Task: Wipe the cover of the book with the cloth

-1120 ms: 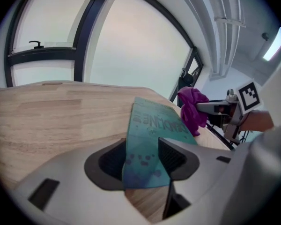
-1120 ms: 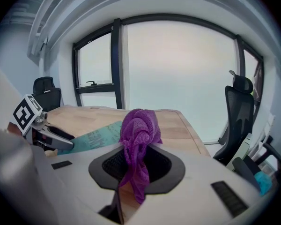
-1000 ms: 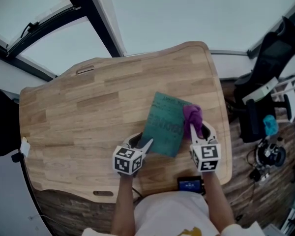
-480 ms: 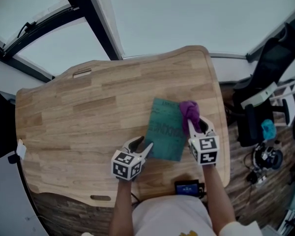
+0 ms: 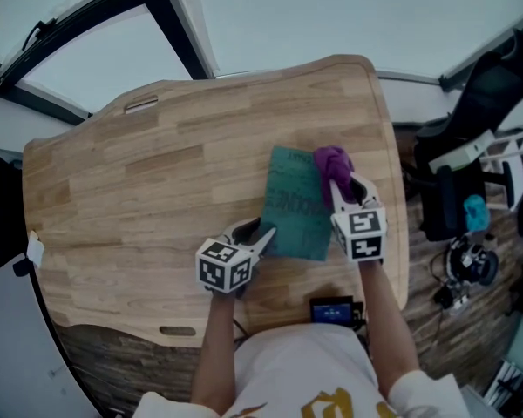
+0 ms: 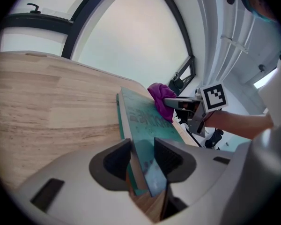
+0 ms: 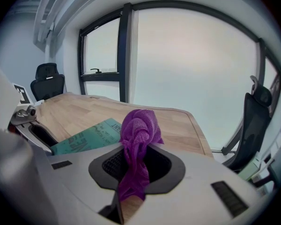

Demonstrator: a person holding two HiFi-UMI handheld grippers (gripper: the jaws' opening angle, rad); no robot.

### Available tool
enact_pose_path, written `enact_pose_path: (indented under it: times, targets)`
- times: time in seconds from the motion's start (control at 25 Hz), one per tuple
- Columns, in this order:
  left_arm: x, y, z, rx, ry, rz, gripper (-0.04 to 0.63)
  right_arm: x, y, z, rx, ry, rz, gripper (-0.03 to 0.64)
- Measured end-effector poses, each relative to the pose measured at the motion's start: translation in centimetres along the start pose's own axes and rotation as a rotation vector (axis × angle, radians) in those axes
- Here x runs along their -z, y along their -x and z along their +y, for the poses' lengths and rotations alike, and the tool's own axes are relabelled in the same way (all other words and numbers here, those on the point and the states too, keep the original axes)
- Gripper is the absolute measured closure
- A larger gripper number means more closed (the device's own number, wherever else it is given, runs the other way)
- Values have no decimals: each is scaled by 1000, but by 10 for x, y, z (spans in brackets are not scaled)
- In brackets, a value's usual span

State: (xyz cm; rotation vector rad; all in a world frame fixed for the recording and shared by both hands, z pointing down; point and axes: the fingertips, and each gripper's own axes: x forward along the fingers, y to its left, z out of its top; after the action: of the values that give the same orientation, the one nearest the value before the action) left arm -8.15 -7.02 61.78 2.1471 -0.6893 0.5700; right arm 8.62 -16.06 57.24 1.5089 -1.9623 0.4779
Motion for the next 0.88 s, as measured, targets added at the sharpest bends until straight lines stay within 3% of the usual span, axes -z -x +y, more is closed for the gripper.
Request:
enact_pose_path:
  times: [0.24,0.88]
  targets:
    - [6,3,-4,1,5,7,439,12,-8,13,-26,49,82,543]
    - [5,3,-4,-4,-12,-3,445,7,-18,21,-50,81,135,543]
